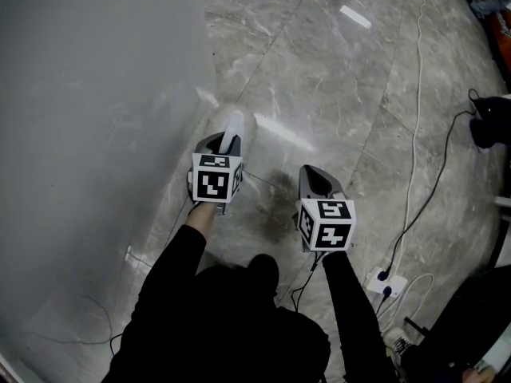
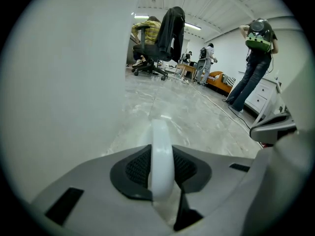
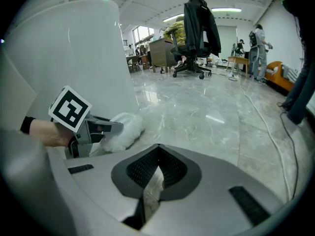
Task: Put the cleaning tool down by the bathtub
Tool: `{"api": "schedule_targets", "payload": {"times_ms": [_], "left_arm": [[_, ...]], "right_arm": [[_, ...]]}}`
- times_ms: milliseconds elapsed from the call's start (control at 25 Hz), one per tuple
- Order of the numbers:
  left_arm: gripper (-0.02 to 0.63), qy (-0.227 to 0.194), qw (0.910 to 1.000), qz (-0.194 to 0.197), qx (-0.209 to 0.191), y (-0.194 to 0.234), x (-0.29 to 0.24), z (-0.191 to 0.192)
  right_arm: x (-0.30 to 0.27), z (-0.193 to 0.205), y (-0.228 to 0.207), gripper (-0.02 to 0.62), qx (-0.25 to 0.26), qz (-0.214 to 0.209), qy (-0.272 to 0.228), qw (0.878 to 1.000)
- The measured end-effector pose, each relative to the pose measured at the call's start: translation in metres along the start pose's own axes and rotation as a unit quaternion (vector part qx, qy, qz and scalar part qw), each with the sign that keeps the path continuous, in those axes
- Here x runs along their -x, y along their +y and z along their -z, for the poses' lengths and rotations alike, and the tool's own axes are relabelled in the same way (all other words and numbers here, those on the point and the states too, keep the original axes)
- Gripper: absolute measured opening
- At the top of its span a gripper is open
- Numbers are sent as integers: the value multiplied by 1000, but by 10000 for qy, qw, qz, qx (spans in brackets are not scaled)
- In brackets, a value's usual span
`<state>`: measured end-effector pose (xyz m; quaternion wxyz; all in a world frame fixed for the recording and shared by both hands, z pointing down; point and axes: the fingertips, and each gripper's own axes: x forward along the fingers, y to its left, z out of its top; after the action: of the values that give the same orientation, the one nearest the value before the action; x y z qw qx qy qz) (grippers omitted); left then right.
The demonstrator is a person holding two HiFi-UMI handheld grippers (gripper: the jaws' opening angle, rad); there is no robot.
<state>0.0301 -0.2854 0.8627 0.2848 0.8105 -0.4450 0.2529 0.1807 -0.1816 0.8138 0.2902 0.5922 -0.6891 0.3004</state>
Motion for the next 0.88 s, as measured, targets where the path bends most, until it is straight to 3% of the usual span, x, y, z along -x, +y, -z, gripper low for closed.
{"api": "schedule_targets", "payload": {"times_ms": [600,880], "left_arm": [[101,-45,10000,76,-43,-7,3,-2],[107,-291,9992,220,-170,-18,27,-16]], "right_arm": [[2,-4,4,0,55,-29,-56,10000],[11,-7,6,0,61,13,-135,9999]]}}
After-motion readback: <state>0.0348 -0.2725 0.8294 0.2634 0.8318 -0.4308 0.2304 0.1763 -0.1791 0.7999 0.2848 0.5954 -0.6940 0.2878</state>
